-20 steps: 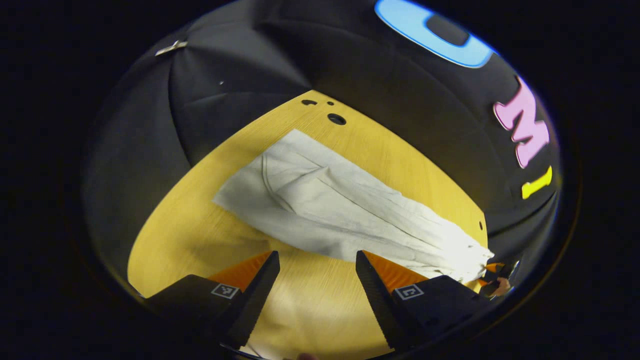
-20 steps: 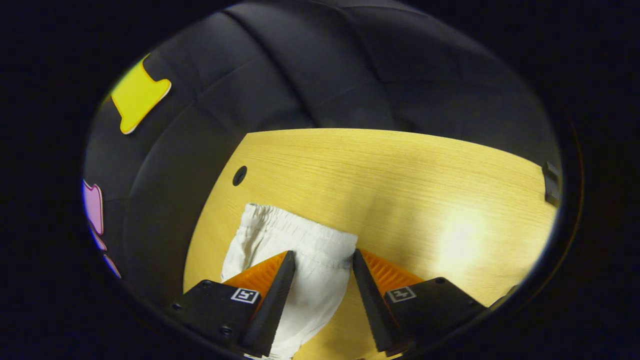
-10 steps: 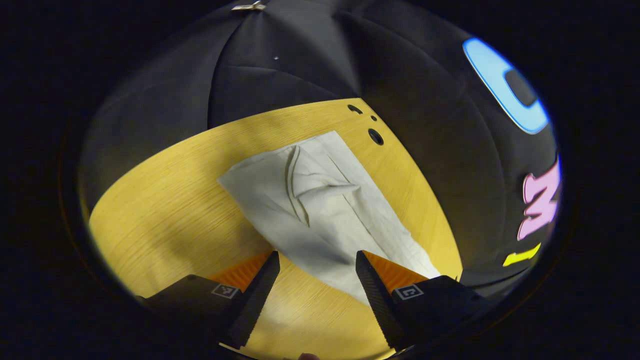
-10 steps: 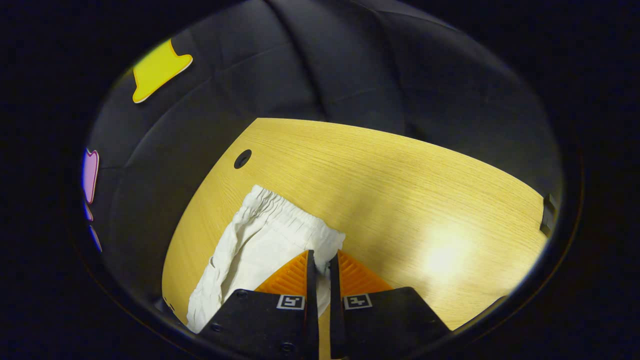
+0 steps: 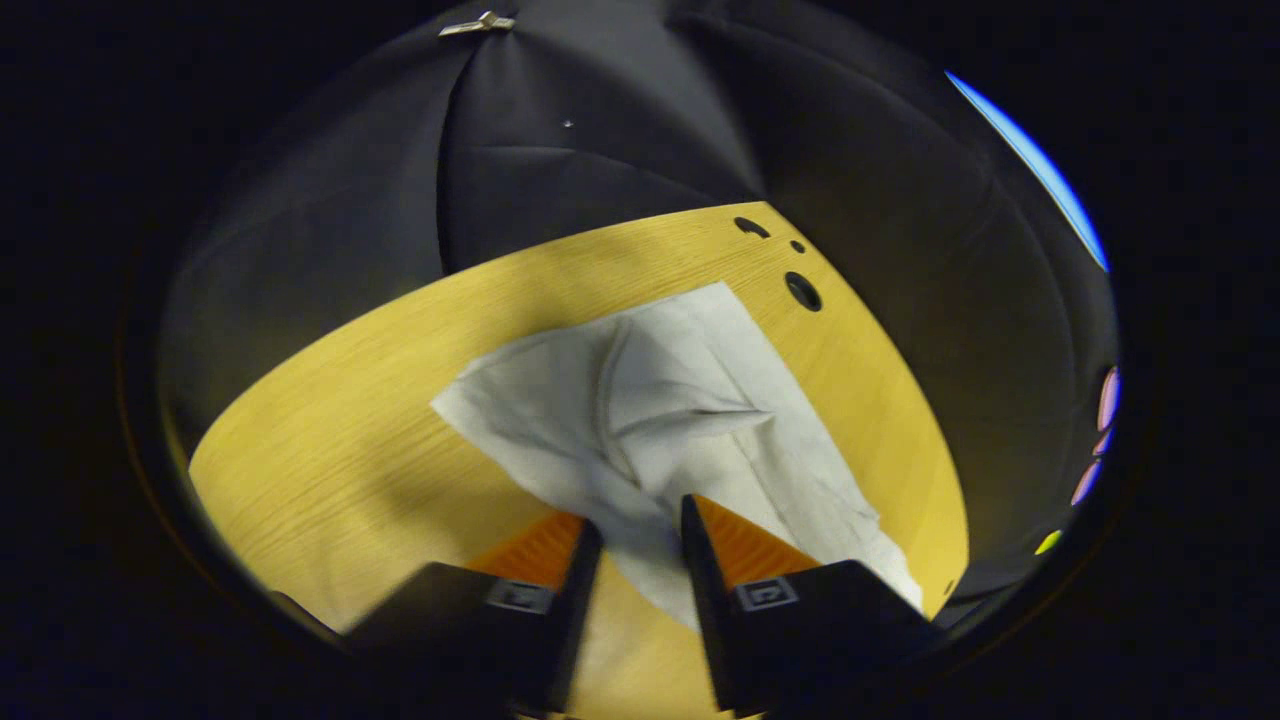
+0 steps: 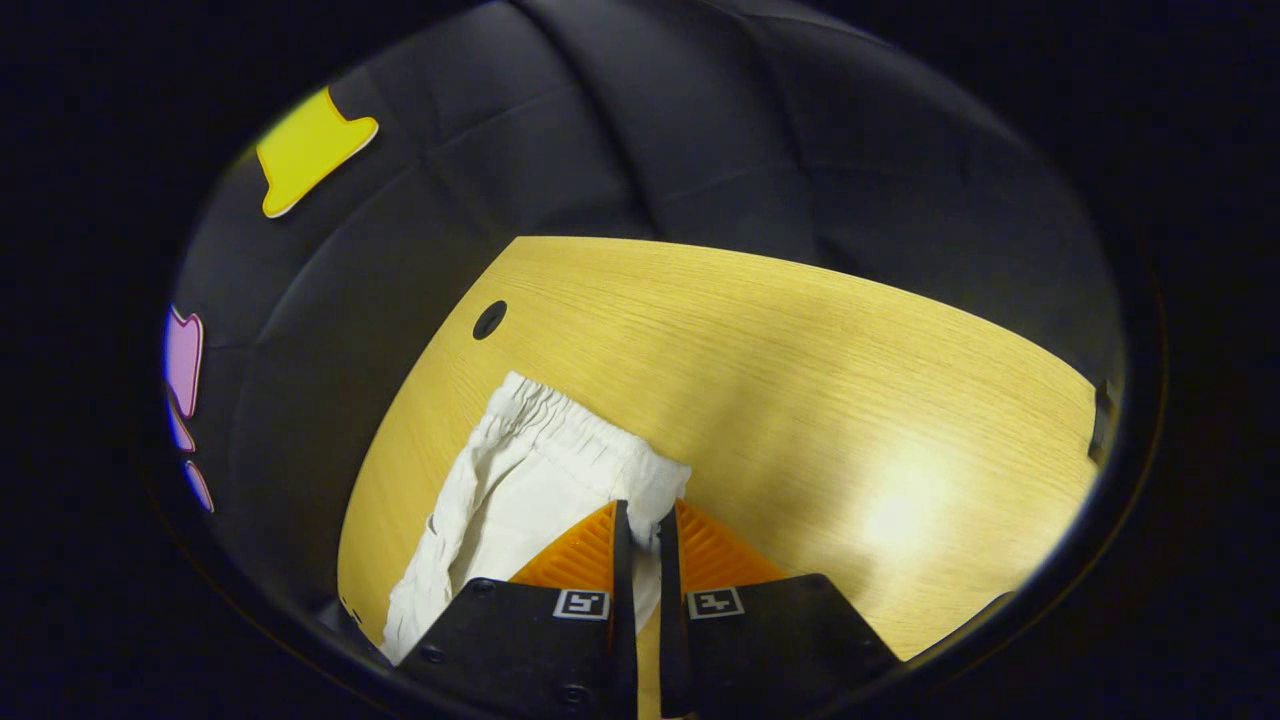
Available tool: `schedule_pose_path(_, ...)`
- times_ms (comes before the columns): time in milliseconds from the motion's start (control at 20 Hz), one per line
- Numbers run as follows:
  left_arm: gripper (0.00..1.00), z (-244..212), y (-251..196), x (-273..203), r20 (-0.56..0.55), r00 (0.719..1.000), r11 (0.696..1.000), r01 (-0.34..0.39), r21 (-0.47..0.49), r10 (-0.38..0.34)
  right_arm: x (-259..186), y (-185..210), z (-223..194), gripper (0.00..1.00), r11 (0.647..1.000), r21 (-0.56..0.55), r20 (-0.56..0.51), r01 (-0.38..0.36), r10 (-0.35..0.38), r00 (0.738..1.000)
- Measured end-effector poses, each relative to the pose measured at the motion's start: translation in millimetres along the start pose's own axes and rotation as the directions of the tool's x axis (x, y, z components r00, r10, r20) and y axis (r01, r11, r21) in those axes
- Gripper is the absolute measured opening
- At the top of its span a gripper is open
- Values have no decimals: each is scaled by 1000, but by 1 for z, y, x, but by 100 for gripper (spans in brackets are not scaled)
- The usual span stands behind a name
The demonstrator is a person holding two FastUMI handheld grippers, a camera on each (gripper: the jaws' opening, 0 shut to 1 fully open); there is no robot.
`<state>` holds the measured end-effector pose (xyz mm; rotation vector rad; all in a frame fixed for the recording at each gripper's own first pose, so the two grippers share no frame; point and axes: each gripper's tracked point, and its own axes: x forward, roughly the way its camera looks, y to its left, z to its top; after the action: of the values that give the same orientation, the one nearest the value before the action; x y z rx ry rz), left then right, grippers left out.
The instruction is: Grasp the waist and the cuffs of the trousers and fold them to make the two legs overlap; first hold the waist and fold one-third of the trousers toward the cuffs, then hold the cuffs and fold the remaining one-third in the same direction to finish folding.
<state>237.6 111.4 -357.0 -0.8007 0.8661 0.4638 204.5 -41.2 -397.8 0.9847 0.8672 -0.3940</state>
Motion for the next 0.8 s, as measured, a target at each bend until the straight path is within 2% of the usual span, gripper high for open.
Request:
schedule_pose_path(100,17,0,-10,3,4,999,997,54,-57,-54,0,0,0,13,1000,6,3,-15,15,1000)
schedule_pose_path(200,6,-2,-11,4,0,995,986,95,-139,-96,-2,2,2,14,999,9,16,-32,32,999)
schedule_pose_path(400,6,-11,-13,13,9,994,982,112,-150,-112,-35,19,21,13,988,-5,94,-154,153,984)
schedule_pose_path(600,6,-11,-16,16,9,993,984,117,-135,-117,-91,44,36,13,963,-77,174,-259,269,947)
schedule_pose_path(800,6,-14,-16,17,-4,993,991,121,-56,-122,-125,85,25,13,918,-189,191,-348,382,904)
